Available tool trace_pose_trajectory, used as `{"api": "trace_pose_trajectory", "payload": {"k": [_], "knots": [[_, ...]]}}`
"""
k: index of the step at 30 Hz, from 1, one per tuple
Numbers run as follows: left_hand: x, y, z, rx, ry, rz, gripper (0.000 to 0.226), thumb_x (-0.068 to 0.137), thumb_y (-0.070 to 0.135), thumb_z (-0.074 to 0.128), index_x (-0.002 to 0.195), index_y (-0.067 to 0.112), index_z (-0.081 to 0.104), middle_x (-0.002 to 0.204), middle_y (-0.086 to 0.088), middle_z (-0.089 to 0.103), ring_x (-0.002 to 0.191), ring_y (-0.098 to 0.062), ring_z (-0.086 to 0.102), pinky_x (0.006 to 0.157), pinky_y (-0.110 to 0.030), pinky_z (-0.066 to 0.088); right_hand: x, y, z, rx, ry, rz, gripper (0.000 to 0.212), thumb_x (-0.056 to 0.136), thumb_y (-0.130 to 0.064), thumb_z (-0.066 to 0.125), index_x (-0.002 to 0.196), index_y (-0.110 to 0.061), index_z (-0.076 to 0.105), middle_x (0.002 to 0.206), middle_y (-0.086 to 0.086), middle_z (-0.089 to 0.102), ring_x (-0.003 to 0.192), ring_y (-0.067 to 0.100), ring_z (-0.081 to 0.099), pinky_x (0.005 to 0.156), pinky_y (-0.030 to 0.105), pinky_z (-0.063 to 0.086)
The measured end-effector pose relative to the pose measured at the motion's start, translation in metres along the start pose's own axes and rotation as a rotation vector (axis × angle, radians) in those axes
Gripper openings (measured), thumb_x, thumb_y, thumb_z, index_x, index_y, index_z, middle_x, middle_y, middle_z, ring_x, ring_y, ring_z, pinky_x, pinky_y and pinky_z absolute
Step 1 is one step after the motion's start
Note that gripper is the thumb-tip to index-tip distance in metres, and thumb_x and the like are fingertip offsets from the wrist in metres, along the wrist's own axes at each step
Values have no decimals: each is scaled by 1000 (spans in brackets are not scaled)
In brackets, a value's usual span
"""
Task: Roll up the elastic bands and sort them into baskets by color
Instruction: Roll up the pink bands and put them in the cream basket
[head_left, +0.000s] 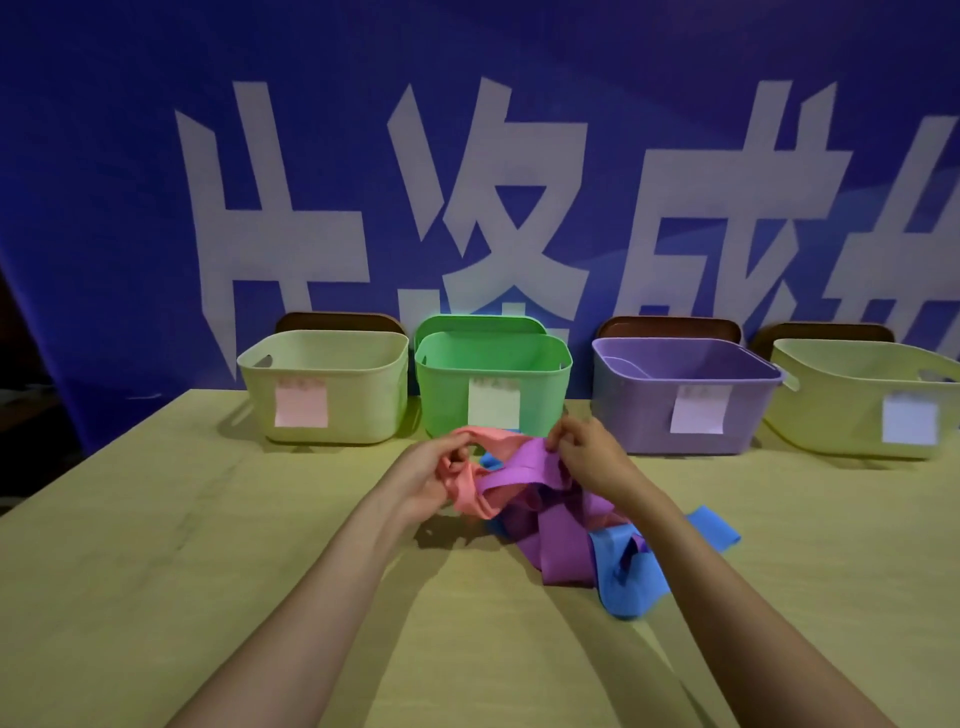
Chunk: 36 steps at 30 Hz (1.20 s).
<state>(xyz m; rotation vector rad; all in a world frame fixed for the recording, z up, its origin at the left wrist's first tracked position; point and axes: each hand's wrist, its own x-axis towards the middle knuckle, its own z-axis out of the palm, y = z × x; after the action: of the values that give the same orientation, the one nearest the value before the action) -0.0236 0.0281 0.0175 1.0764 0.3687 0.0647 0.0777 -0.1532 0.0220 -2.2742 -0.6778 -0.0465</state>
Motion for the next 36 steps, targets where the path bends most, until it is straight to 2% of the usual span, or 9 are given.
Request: {"api": "trace_pose_trajectory", "payload": {"k": [4, 8, 16, 21, 25, 27, 30, 34, 36], "knots": [[6, 9, 18, 84, -39, 14, 9, 91, 10, 55, 85, 4, 59, 63, 0, 52, 51, -10, 47, 54, -19, 42, -9, -4, 7, 33, -119, -260, 39, 75, -15, 59, 114, -17, 58, 116, 4, 48, 111, 14, 40, 90, 14, 31], [15, 13, 24, 108, -47, 39, 15, 90, 15, 58, 77, 10, 64, 62, 1, 55, 50, -11, 53, 54, -23, 45, -4, -8, 11, -4, -113, -417, 30, 84, -26, 68, 112, -15, 62, 115, 0, 53, 103, 7, 46, 90, 9, 37], [17, 0, 1, 603, 9, 210, 39, 80, 3, 67, 117, 10, 59, 112, -5, 62, 96, -17, 62, 73, -24, 52, 8, 3, -2, 588, 237, 168, 14, 91, -9, 49, 89, -6, 62, 84, 11, 62, 73, 21, 56, 61, 28, 48], [16, -3, 11, 506, 127, 200, 18, 95, 12, 52, 109, 3, 59, 98, -9, 61, 84, -18, 58, 68, -25, 48, 4, 1, -3, 732, 356, 280, 18, 93, -11, 38, 79, -13, 48, 80, 6, 50, 74, 16, 43, 60, 28, 34], [13, -4, 20, 239, 137, 43, 23, 101, 21, 39, 106, 6, 55, 107, -18, 61, 101, -30, 59, 87, -46, 52, -3, -7, -7, 770, 336, 221, 23, 94, -5, 34, 105, -12, 53, 92, 3, 55, 82, 14, 50, 69, 27, 41], [11, -2, 25, 67, 86, -1, 23, 103, 25, 34, 96, 11, 51, 101, -18, 61, 94, -31, 60, 71, -49, 57, -7, -9, -8, 743, 242, 159, 38, 91, 4, 33, 117, -12, 55, 98, 3, 59, 85, 14, 55, 73, 22, 46], [8, 9, 32, -185, -21, 35, 32, 103, 24, 33, 84, 12, 56, 69, -8, 68, 60, -17, 65, 44, -25, 53, -16, -7, -11, 584, 50, 102, 24, 88, 3, 49, 104, -5, 64, 84, 2, 59, 73, 10, 51, 62, 15, 42], [2, 16, 37, -31, -207, 100, 19, 89, 29, 58, 98, 14, 65, 90, -8, 70, 77, -19, 66, 70, -36, 54, -21, -2, -11, 394, 68, 17, 25, 86, -11, 58, 63, -20, 59, 64, -3, 51, 65, 11, 44, 61, 26, 36], [5, 10, 36, 274, -176, 89, 62, 67, 31, 82, 120, 13, 56, 110, -11, 67, 94, -22, 66, 80, -40, 54, -19, -7, -14, 338, 93, -3, 27, 87, -17, 50, 62, -12, 59, 65, 4, 51, 67, 16, 44, 62, 31, 32]]}}
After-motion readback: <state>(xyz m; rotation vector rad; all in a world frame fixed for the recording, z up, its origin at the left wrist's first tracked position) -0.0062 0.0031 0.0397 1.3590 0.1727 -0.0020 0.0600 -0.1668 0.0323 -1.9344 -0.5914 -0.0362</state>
